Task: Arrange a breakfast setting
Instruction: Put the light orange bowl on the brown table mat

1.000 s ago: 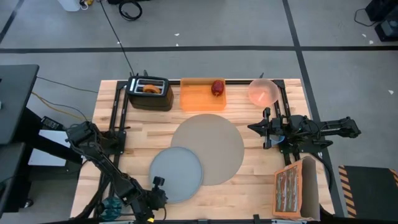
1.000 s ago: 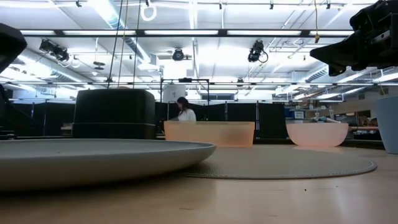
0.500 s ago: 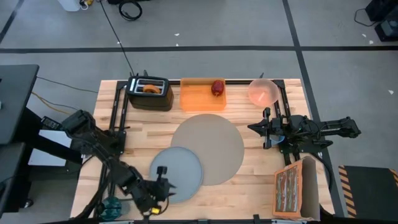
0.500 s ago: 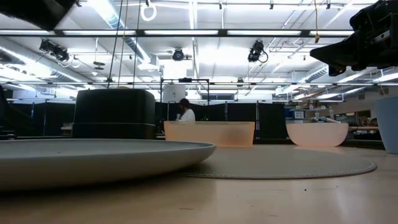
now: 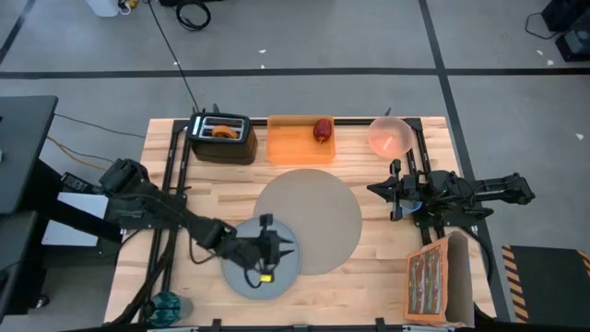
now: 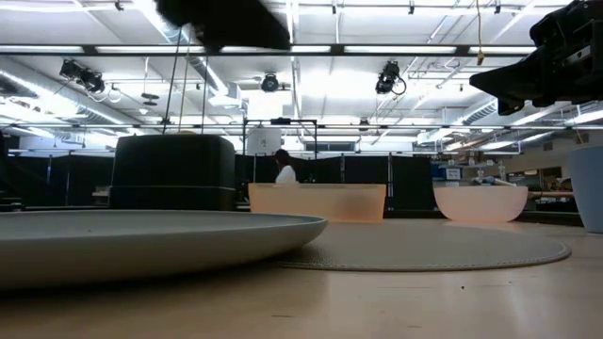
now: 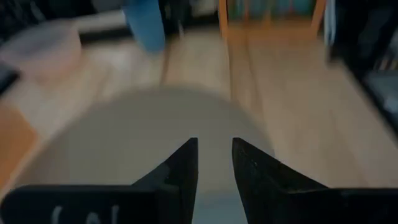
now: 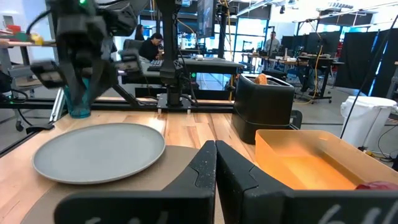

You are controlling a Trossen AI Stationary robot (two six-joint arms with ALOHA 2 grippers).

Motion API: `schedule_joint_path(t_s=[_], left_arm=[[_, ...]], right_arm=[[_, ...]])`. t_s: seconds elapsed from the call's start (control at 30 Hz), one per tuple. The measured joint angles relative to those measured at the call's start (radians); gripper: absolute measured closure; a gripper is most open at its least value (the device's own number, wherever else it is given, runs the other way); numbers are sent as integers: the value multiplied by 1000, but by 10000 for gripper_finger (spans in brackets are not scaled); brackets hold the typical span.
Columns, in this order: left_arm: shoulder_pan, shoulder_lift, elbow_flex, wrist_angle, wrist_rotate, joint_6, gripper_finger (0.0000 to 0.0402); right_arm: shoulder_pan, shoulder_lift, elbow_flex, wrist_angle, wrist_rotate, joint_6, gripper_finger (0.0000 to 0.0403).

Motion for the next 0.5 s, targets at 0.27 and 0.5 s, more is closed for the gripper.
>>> schedule_joint_path(t_s=[0.27,0.5], left_arm=[[51,1,-163,483,95,85,297],[86,-31,-433,857,93,162,299]], right_arm=[[0,0,0,1,0,0,393],[0,0,0,74,7,12,393]])
